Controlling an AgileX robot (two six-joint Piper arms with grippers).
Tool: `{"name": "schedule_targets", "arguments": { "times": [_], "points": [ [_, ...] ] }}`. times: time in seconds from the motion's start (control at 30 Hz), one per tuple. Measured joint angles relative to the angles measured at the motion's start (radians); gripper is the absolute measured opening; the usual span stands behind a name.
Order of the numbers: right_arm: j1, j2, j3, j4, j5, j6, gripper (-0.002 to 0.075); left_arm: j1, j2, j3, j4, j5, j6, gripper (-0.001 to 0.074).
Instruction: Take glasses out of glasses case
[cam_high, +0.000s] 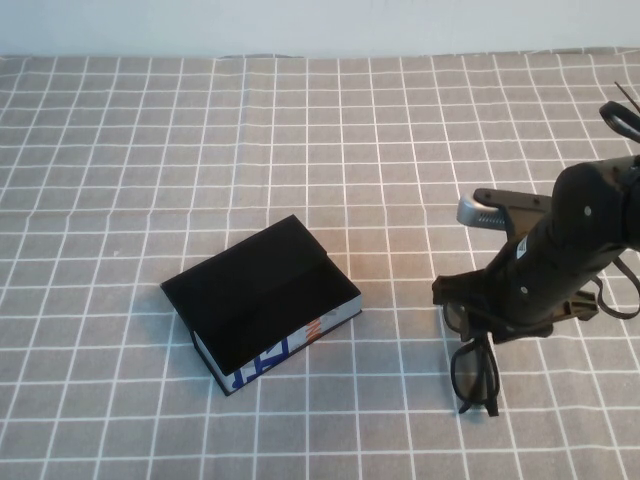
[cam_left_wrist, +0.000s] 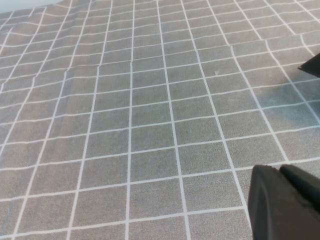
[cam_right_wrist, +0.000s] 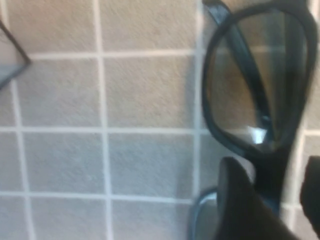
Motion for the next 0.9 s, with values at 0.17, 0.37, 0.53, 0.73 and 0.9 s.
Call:
{"name": "schedule_targets", "arguments": {
  "times": [0.17, 0.37, 0.53, 0.73, 0.9],
  "points": [
    [0.0, 0.0, -0.02, -0.058, 0.103, 0.0, 0.0268, 0.0, 0.0, 0.0, 0.0, 0.0, 0.0, -0.0005],
    [0.0, -0.028, -0.066, -0.109, 0.261, -0.013, 0.0188, 0.0, 0.0, 0.0, 0.0, 0.0, 0.0, -0.0004],
    [0.0, -0.137, -0.034, -0.111, 0.3, -0.057, 0.0027, 0.0, 0.0, 0.0, 0.0, 0.0, 0.0, -0.0004],
    [0.0, -0.358, 0.112, -0.097, 0.294, -0.107, -0.0013, 0.0, 0.0, 0.0, 0.0, 0.0, 0.0, -0.0004],
    [0.0, -0.587, 0.236, -0.097, 0.291, -0.144, -0.0015, 0.0, 0.0, 0.0, 0.0, 0.0, 0.0, -0.0004]
  ]
}}
